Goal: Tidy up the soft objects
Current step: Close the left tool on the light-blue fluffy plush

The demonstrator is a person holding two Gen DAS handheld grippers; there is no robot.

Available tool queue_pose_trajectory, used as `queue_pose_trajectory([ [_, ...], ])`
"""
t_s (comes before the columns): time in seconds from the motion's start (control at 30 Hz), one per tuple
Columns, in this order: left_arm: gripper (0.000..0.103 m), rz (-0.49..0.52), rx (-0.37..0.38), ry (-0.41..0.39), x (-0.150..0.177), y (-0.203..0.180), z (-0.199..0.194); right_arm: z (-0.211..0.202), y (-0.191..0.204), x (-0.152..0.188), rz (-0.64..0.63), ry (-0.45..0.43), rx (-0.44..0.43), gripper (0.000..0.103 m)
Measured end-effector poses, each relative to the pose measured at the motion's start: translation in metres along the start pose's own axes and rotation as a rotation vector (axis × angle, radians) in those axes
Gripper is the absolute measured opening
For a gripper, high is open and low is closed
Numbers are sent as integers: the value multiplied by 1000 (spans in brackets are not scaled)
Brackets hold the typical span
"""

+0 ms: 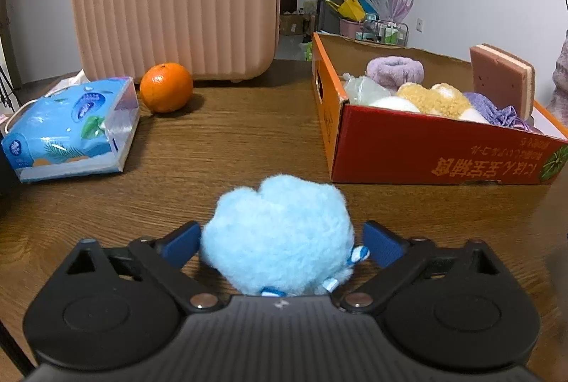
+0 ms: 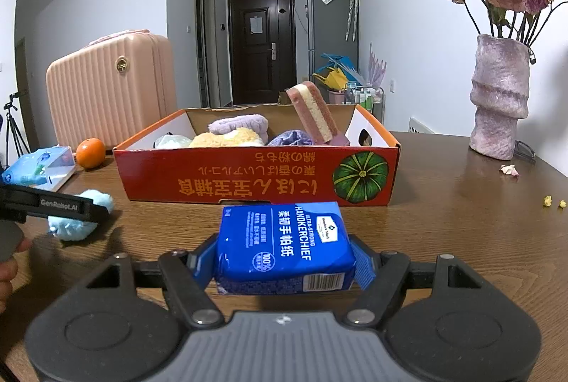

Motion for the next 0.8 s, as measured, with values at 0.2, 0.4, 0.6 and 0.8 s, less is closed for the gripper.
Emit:
queue_pose_trajectory([
  [0.2,80,-16,5,-18,1,2,-2,-1,1,0,-3,-8,-1,73],
  [0.4,80,-12,-23,-85,1,-4,-20,-3,1,0,-7,-19,-6,73],
  [0.6,80,-10,-25,-161,2,-17,-46,-7,2,-1,-7,-31,-12,73],
  [0.8,80,4,-15,-219,6,-34,-68,-10,3,-2,-4,-48,-19,73],
])
Point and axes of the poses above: each gripper's, at about its wrist camera, not at the fingertips, and z roughly the way its jaws point, y to its left, x to its underside, the point moved 3 cm from there along z, roughly the way its jaws point, and after that the axes turned 12 degrees about z, right-handed, at the moved point
